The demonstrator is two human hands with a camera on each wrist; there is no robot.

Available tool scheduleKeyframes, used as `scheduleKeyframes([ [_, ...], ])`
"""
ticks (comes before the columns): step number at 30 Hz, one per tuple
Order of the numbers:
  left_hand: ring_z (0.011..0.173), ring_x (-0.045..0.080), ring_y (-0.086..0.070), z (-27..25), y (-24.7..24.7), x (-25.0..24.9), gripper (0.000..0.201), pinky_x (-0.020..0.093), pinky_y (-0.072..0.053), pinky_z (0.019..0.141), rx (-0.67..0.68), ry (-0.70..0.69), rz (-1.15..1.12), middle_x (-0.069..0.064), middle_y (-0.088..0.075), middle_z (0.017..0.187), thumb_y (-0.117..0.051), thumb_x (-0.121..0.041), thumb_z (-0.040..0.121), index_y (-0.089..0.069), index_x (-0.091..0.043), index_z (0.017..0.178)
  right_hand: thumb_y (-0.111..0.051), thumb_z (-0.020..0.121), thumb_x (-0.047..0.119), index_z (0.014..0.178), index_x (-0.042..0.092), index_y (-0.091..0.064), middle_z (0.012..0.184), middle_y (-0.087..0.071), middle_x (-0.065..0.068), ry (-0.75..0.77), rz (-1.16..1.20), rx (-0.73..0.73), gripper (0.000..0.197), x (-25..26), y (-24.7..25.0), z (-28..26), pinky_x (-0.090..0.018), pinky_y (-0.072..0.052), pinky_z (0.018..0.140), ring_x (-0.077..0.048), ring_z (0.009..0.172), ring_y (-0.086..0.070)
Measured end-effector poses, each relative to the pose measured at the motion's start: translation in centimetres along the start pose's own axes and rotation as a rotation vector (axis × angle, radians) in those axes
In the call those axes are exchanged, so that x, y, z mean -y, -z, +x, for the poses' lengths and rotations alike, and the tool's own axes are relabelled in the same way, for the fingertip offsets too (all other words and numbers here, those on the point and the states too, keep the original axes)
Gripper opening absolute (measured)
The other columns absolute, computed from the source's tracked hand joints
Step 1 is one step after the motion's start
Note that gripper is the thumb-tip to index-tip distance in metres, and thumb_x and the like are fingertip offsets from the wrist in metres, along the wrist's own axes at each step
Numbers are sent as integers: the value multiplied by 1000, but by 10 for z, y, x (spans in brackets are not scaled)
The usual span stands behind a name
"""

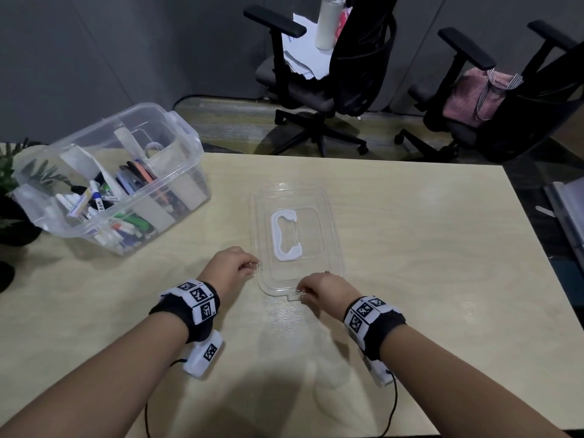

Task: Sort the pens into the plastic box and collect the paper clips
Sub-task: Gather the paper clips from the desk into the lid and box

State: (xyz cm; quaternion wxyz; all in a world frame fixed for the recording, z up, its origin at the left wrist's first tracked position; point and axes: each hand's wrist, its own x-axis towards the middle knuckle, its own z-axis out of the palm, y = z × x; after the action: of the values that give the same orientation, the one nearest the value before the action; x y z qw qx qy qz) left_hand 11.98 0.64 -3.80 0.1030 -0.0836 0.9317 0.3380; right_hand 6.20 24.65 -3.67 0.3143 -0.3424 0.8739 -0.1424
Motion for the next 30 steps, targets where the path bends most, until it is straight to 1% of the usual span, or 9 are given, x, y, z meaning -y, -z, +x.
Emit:
scheduleKeyframes([
  [2, 90, 14, -56, 6, -2, 3, 30, 13, -34, 80, 65, -18, 42, -2, -56, 92, -67, -8, 84, -68, -13, 114, -53, 94, 25, 121, 16, -59, 118, -62, -5, 0, -23, 36, 29, 1, 0, 2, -33, -42, 93, -24, 109, -54],
  [5, 104, 21, -58, 16, -2, 5, 33, 21, -39, 89, 185, -22, 132, 5, -61, 107, -65, -10, 86, -66, -13, 119, -52, 95, 26, 124, 17, -58, 120, -61, -5, 4, -35, 59, 31, 2, -1, 4, -33, -41, 94, -24, 110, -54],
  [8, 106, 21, -57, 23, -2, 5, 32, 23, -39, 91, 267, -47, 236, 6, -60, 113, -60, -13, 90, -64, -15, 121, -51, 96, 25, 121, 16, -61, 117, -60, -6, 7, -45, 80, 29, 2, -1, 7, -33, -42, 93, -25, 108, -55],
  [12, 104, 23, -57, 30, -1, 4, 28, 28, -42, 89, 321, -79, 324, 7, -59, 112, -55, -13, 91, -64, -13, 118, -51, 93, 20, 106, 15, -67, 111, -60, -4, -3, -41, 78, 21, 1, -1, 8, -34, -44, 90, -24, 101, -57],
  [14, 103, 24, -57, 33, -1, 4, 27, 31, -43, 89, 358, -94, 361, 5, -58, 110, -55, -12, 91, -64, -13, 116, -51, 92, 20, 103, 14, -68, 110, -59, -3, 2, -45, 84, 21, 1, -2, 8, -34, -44, 89, -23, 98, -57],
  [16, 102, 25, -57, 35, -1, 5, 25, 31, -44, 87, 385, -105, 376, 3, -54, 105, -54, -13, 92, -63, -13, 115, -50, 92, 19, 99, 12, -68, 107, -59, -4, 15, -63, 82, 21, 0, -4, 8, -35, -45, 87, -25, 95, -58],
  [18, 101, 26, -57, 37, -1, 4, 23, 31, -43, 85, 414, -112, 381, 5, -53, 103, -54, -14, 92, -63, -12, 113, -50, 91, 17, 96, 11, -68, 104, -58, -5, 24, -75, 81, 20, 0, -4, 9, -36, -46, 85, -26, 91, -58],
  [22, 100, 26, -55, 42, 0, 3, 19, 31, -42, 85, 471, -149, 368, 11, -56, 108, -56, -11, 89, -66, -10, 106, -50, 91, 17, 96, 10, -67, 103, -57, -6, 51, -103, 86, 19, -1, -5, 11, -38, -46, 83, -28, 90, -57],
  [30, 97, 23, -56, 40, -3, 8, 16, 29, -42, 83, 479, -189, 316, 7, -53, 104, -59, -11, 87, -66, -9, 101, -51, 93, 19, 95, 8, -65, 101, -56, -10, 123, -69, 73, 18, -7, -5, 9, -42, -44, 85, -31, 92, -54],
])
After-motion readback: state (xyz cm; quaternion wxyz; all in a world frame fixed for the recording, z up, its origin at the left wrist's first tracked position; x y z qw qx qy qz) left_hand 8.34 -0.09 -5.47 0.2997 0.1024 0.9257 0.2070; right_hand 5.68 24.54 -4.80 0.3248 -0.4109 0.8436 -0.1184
